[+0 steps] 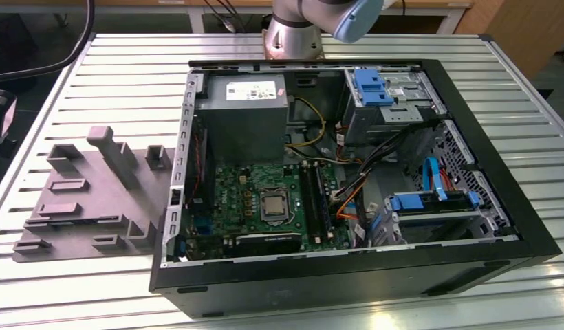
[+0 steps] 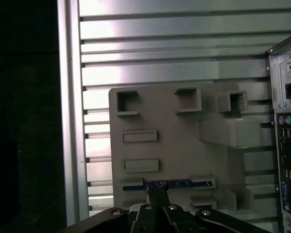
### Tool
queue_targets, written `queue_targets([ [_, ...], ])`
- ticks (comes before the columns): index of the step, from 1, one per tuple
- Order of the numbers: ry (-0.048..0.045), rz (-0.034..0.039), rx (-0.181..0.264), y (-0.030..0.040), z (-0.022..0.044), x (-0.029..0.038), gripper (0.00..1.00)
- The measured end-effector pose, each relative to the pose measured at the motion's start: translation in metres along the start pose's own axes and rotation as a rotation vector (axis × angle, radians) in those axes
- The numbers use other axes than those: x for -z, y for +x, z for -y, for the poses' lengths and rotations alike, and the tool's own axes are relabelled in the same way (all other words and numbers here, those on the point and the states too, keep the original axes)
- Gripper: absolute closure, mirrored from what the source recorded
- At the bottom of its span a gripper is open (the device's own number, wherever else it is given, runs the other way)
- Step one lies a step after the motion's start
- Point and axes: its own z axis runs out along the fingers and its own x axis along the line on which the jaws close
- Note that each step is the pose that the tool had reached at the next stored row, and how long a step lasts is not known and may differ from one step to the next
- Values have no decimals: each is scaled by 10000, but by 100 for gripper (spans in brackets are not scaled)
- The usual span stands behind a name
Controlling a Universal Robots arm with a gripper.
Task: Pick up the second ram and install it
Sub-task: 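Reach for the second ram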
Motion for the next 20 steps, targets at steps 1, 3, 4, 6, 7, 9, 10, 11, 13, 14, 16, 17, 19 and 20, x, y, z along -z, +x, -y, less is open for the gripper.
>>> queue_targets([
  [1, 0, -2, 0, -1, 9, -5, 89],
  [3, 0, -4, 0, -2, 27, -14, 89],
  [4, 0, -4, 0, -2, 37, -19, 89],
  [6, 0, -6, 0, -4, 53, -27, 89],
  [7, 0, -7, 0, -4, 61, -31, 89],
  [9, 0, -7, 1, -5, 76, -38, 89],
  [10, 0, -6, 0, -6, 82, -42, 89],
  [11, -1, -6, 0, -6, 88, -46, 89],
  [13, 0, -8, 0, -10, 95, -52, 89],
  [14, 0, -8, 0, -12, 99, -55, 89],
  [16, 1, -10, 0, -17, 105, -62, 89],
  [17, 0, -10, -1, -18, 109, -66, 89],
  [19, 1, -11, 0, -23, 116, -74, 89],
  [20, 0, -11, 1, -27, 119, -79, 89],
])
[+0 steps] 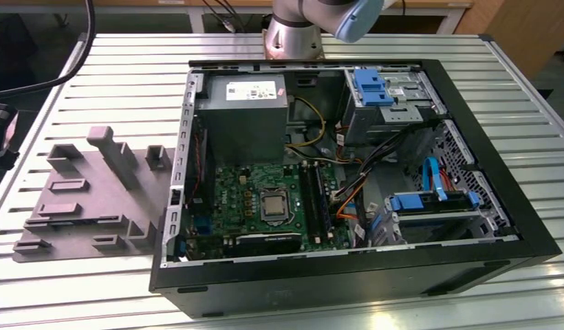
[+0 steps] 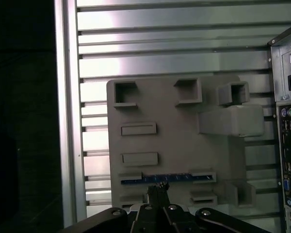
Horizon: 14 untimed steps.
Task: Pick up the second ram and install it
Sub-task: 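Reach for the second ram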
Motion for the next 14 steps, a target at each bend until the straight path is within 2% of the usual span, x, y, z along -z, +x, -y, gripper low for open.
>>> queue_targets([
  [14, 1, -6, -1, -44, 24, -42, 89],
])
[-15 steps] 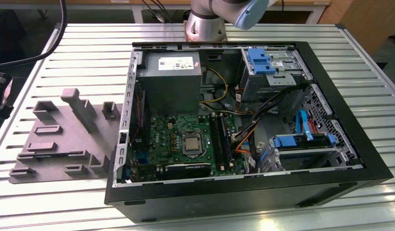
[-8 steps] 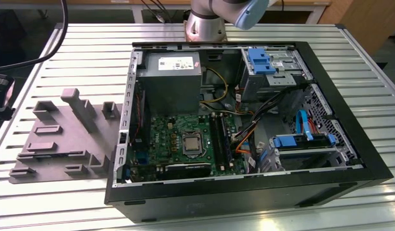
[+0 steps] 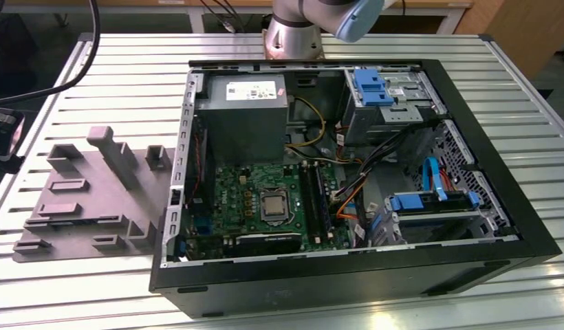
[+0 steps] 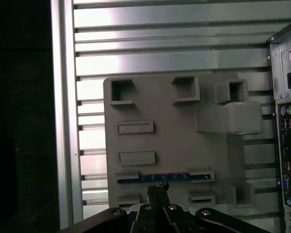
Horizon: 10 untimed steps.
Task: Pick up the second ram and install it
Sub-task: 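Reach for the second ram, then pick up the second ram and move it above second insertion slot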
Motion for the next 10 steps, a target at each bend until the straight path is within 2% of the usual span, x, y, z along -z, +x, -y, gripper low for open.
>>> queue_targets([
  [10, -1, 0, 0, -1, 0, -4, 89],
])
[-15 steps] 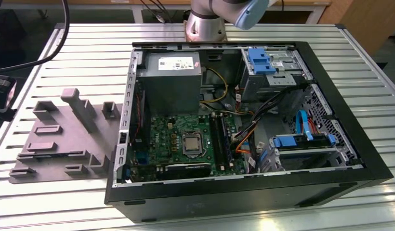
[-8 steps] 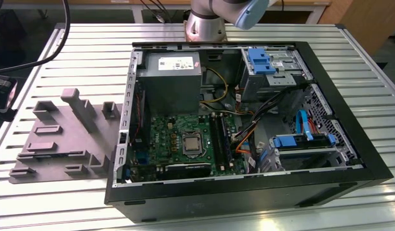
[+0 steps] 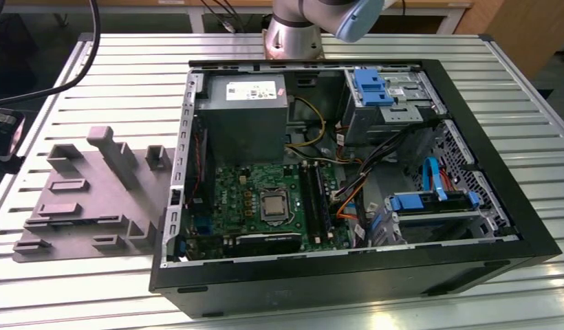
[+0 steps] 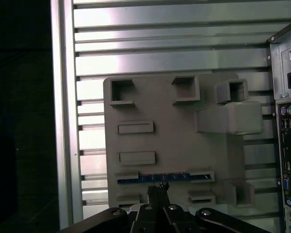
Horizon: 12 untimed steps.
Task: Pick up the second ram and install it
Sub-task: 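Pick up the second ram and move it above second insertion slot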
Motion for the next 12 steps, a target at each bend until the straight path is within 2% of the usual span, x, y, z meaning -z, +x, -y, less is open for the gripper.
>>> queue_targets([
  [7, 0, -2, 43, 0, 0, 0, 89],
  [12, -6, -13, 310, 0, 0, -1, 89],
])
